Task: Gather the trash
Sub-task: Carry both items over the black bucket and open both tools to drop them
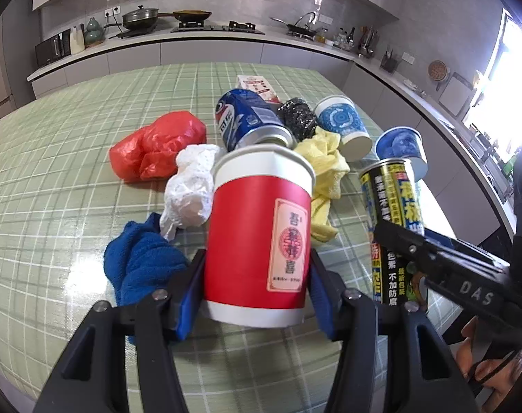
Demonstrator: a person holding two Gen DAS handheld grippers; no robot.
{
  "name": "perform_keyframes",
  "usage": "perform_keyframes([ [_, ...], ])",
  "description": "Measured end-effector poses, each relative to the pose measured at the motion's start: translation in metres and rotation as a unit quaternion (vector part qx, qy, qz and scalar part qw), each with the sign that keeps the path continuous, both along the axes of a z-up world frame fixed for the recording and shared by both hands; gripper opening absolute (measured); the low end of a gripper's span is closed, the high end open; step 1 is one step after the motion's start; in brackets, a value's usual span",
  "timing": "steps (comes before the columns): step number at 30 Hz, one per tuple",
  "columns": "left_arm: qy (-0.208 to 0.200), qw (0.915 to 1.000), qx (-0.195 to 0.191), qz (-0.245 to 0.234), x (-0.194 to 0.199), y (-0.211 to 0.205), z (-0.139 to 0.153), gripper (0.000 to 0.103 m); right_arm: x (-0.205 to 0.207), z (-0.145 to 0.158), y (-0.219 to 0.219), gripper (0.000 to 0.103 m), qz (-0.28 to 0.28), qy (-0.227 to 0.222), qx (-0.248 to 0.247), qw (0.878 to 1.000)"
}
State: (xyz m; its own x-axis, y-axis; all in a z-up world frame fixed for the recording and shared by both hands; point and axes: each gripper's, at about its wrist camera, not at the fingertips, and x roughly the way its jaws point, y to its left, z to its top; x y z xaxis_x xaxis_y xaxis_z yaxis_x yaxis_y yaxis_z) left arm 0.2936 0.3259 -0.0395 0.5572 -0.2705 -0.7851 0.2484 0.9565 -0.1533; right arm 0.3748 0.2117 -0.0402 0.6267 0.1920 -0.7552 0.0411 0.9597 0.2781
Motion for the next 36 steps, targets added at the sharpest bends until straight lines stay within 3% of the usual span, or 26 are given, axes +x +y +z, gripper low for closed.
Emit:
perform_keyframes([
  [15,-0.022,0.9993,-0.014,-0.026,-0.008,-0.018,0.014,0.056,-0.034,0.053,-0.022,0.056,-0.037,-0.087,0.025,0.995],
  [23,-0.036,0.9965,-0.025,-0.071,-0.016,-0.063,0.025,0.056,-0.063,0.074,-0.061,0.056,-0.090,-0.111,0.010,0.990],
  [29,-0.047,0.9915,-0.031,-0.117,-0.028,-0.126,0.034,0.056,-0.097,0.083,-0.131,0.056,-0.153,-0.122,-0.001,0.981],
  [36,-0.047,0.9857,-0.039,-0.157,-0.049,-0.241,0.035,0.056,-0.142,0.077,-0.262,0.056,-0.212,-0.121,-0.013,0.970],
])
